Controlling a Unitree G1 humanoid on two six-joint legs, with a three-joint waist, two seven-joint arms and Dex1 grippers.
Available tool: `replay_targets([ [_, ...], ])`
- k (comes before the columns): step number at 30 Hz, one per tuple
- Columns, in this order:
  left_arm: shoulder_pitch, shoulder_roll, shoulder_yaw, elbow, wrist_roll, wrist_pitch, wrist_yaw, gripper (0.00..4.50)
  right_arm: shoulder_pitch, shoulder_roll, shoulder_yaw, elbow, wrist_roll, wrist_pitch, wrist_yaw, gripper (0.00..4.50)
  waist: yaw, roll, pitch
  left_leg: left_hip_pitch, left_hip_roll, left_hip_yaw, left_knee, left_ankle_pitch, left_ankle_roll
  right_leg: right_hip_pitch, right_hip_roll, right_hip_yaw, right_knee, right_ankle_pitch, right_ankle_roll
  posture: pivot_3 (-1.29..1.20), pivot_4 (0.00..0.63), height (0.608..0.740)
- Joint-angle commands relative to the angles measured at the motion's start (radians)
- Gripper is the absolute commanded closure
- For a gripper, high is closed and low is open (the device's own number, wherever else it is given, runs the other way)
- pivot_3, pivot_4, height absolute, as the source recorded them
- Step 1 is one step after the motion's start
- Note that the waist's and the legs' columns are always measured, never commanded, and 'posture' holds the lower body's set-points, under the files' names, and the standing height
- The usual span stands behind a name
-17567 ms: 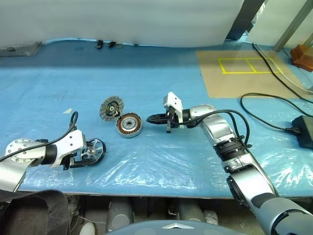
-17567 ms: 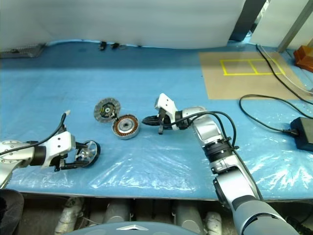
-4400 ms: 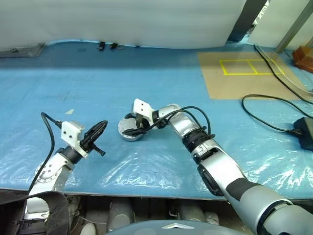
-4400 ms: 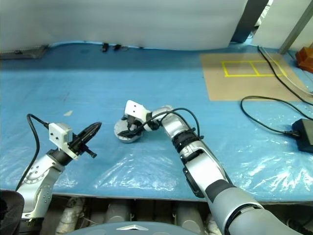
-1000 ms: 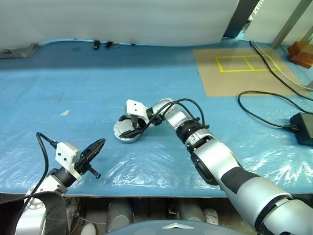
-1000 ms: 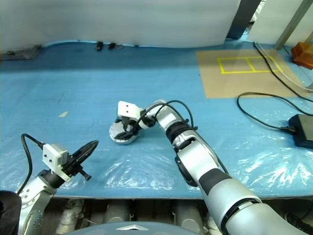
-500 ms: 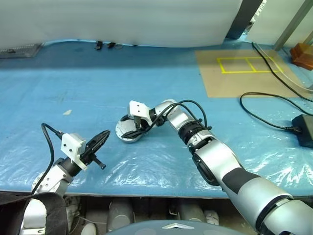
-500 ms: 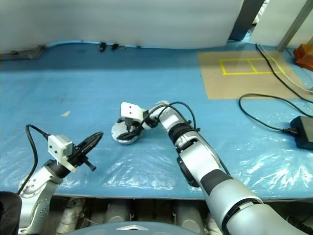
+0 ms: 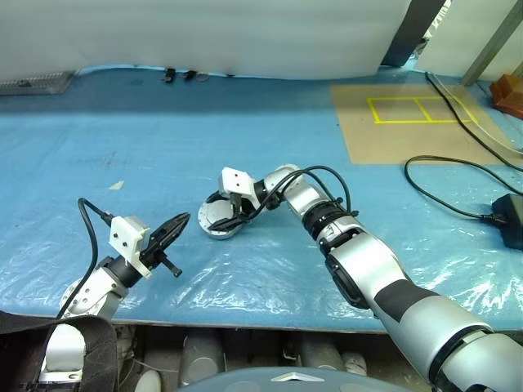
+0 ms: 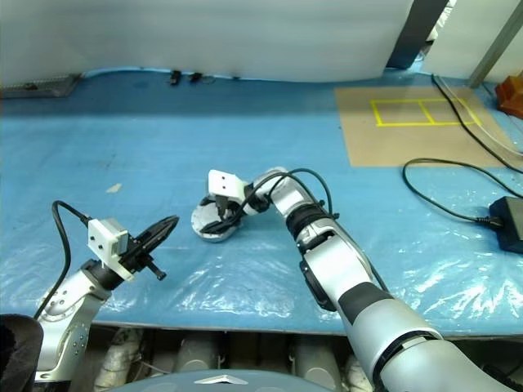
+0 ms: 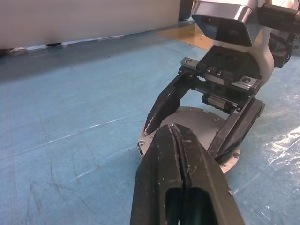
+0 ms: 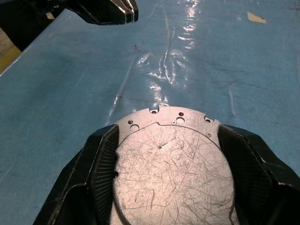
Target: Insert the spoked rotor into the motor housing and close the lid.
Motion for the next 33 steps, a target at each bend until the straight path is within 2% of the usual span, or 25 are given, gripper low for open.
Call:
replay_targets([
  [1, -0.009, 0.012, 0.002, -0.025, -0.001, 0.006, 0.002, 4.50, 0.019, -0.021, 0.008, 0.057, -0.016, 0.029, 0.054, 1.48, 0.001, 0.000, 0.000, 0.000, 0.000, 0.000, 0.000, 0.000, 0.000, 0.000, 0.000, 0.000, 0.000, 0.000, 0.000, 0.00, 0.150, 0.740],
  [7, -0.025, 0.012, -0.010, -0.026, 0.004, 0.018, 0.003, 4.50, 0.013, -0.016, -0.021, 0.064, 0.000, 0.022, 0.084, 1.48, 0.000, 0.000, 0.000, 0.000, 0.000, 0.000, 0.000, 0.000, 0.000, 0.000, 0.000, 0.000, 0.000, 0.000, 0.000, 0.00, 0.150, 0.740],
  [11, -0.037, 0.011, -0.018, -0.026, 0.007, 0.024, 0.006, 4.50, 0.009, -0.021, 0.005, 0.079, -0.050, -0.024, -0.011, 1.48, -0.001, 0.000, 0.000, 0.000, 0.000, 0.000, 0.000, 0.000, 0.000, 0.000, 0.000, 0.000, 0.000, 0.000, 0.000, 0.00, 0.150, 0.740],
  [17, -0.049, 0.011, -0.030, -0.027, 0.011, 0.032, 0.006, 4.50, 0.020, -0.028, 0.036, 0.091, -0.081, -0.063, -0.034, 1.48, -0.002, 0.000, 0.000, 0.003, 0.000, 0.000, 0.001, 0.000, 0.000, 0.002, 0.000, 0.000, 0.003, 0.000, 0.000, 0.00, 0.150, 0.740],
  [25, -0.073, 0.012, -0.038, -0.022, 0.013, 0.041, 0.006, 4.50, 0.040, -0.035, 0.032, 0.084, -0.053, -0.119, 0.019, 1.48, -0.001, 0.000, 0.000, 0.006, 0.000, 0.000, 0.001, 0.000, 0.000, 0.009, 0.000, 0.000, 0.002, 0.000, 0.000, 0.00, 0.150, 0.740],
  [33, -0.080, 0.012, -0.036, -0.019, 0.016, 0.044, 0.005, 4.50, 0.031, -0.039, 0.047, 0.093, -0.075, -0.158, -0.005, 1.48, -0.002, 0.001, 0.000, 0.003, 0.000, 0.000, 0.000, 0.000, 0.000, 0.008, 0.000, 0.000, -0.001, 0.000, 0.000, 0.00, 0.150, 0.740],
])
